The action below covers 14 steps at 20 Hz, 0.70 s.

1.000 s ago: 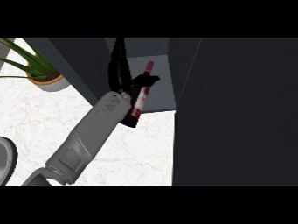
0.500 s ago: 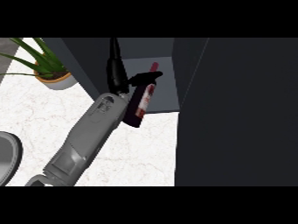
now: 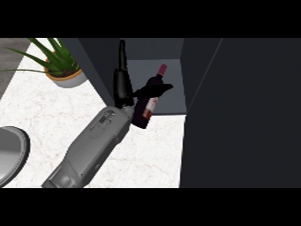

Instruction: Pick up the wine, place it into the cabinet and close the cabinet

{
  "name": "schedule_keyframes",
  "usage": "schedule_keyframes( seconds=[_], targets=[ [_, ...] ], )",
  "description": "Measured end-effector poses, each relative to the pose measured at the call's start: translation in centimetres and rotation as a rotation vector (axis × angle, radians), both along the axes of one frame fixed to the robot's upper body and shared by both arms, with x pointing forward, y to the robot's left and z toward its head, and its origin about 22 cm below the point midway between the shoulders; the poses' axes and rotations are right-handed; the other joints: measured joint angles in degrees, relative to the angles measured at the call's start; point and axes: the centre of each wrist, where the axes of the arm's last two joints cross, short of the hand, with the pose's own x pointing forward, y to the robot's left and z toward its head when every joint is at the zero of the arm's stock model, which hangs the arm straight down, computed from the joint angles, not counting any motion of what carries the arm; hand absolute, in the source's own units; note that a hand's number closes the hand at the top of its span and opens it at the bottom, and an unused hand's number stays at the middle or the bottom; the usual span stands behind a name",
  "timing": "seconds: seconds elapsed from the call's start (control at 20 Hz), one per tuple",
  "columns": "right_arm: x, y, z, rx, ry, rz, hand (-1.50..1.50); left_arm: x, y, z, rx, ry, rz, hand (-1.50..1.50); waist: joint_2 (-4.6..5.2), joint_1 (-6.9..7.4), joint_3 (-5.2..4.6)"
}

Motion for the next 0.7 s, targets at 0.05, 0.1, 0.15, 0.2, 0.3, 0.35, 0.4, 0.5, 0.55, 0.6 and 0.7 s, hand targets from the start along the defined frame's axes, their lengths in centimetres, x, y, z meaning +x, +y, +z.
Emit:
schedule_keyframes(
  seconds=[0.05,0.1,0.15,0.2,0.3,0.35,0.4,0.5,0.55,0.6,0.7],
  targets=[
    [0.2,0.2,0.2,0.0,0.001,-0.001,-1.5,-0.4,-0.2,0.1,-0.009,-0.004,-0.017,-1.5,-0.04,0.27,0.0],
    [0.2,0.3,0.2,0.003,0.004,-0.004,-1.5,-0.9,-0.5,0.0,-0.015,-0.009,-0.036,-1.5,-0.11,0.42,0.0],
    [0.3,0.4,0.3,0.006,0.007,-0.009,-1.5,-1.3,-0.4,-0.1,-0.023,-0.012,-0.055,-1.5,-0.15,0.65,0.0],
    [0.2,0.4,0.3,0.006,0.009,-0.012,-1.5,-1.6,-0.6,0.1,-0.033,-0.014,-0.072,-1.5,-0.19,0.75,0.01],
    [0.3,0.4,0.3,0.003,0.007,-0.023,-1.5,-2.5,-1.0,0.4,-0.049,-0.022,-0.1,-1.5,-0.24,0.96,0.03],
    [0.3,0.4,0.4,0.0,0.009,-0.025,-1.5,-3.1,-1.3,0.5,-0.06,-0.024,-0.117,-1.5,-0.27,1.01,0.02],
    [0.3,0.2,0.4,-0.005,0.003,-0.031,-1.5,-3.6,-1.4,0.7,-0.073,-0.026,-0.129,-1.5,-0.29,1.1,0.03],
    [0.5,0.3,0.6,-0.009,0.005,-0.036,-1.5,-4.8,-1.1,0.8,-0.1,-0.034,-0.15,-1.5,-0.31,1.37,0.03],
    [0.5,0.3,0.6,-0.012,0.005,-0.037,-1.5,-5.2,-0.8,1.3,-0.113,-0.034,-0.16,-1.5,-0.36,1.47,0.04],
    [0.5,0.3,0.7,-0.015,0.006,-0.039,-1.5,-5.9,-0.4,1.4,-0.124,-0.036,-0.166,-1.5,-0.38,1.56,0.04],
    [0.5,0.3,0.7,-0.022,0.005,-0.045,-1.5,-7.4,0.1,1.1,-0.137,-0.035,-0.175,-1.5,-0.36,1.56,0.04]
  ],
)
